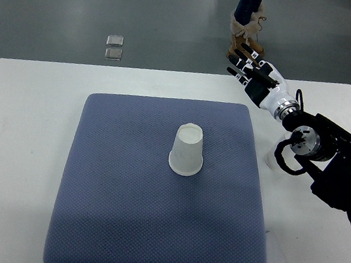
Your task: Stack paper cups
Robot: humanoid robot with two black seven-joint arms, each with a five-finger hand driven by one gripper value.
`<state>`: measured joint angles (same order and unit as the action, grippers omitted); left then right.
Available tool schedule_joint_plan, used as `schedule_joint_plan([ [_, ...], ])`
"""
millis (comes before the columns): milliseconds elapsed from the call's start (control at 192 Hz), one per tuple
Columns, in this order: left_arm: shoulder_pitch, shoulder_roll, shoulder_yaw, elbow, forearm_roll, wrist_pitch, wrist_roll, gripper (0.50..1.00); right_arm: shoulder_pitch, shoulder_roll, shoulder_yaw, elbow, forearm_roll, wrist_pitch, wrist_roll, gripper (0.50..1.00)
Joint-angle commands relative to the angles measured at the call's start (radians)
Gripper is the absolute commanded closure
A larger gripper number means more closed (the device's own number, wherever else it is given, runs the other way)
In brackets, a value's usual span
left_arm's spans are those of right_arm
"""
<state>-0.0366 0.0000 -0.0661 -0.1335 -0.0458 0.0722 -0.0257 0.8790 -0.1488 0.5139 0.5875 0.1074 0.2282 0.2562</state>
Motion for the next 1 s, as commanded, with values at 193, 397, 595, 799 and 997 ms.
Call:
schedule_joint_plan([
  [193,0.0,0.0,0.0,0.002,-0.002,0.0,-0.002,0.5,0.0,0.0,0.0,0.0,-0.002,0.003,0.0,0.581],
  [397,0.001,0.0,0.003,-0.003,0.004,-0.003,0.0,0.5,0.0,-0.002,0.0,0.0,0.0,0.003,0.0,0.583],
  [595,0.004,0.0,0.003,-0.011,0.004,-0.012,0.0,0.5,0.003,-0.002,0.0,0.002,0.0,0.006,0.0,0.581],
  [799,0.004,0.0,0.005,-0.003,0.004,-0.012,0.0,0.5,0.005,-0.005,-0.005,0.002,-0.012,0.01,0.0,0.583],
  [997,0.004,0.0,0.005,-0.006,0.004,-0.012,0.0,0.5,0.038,-0.021,-0.031,0.002,-0.011,0.013,-0.006,0.583],
])
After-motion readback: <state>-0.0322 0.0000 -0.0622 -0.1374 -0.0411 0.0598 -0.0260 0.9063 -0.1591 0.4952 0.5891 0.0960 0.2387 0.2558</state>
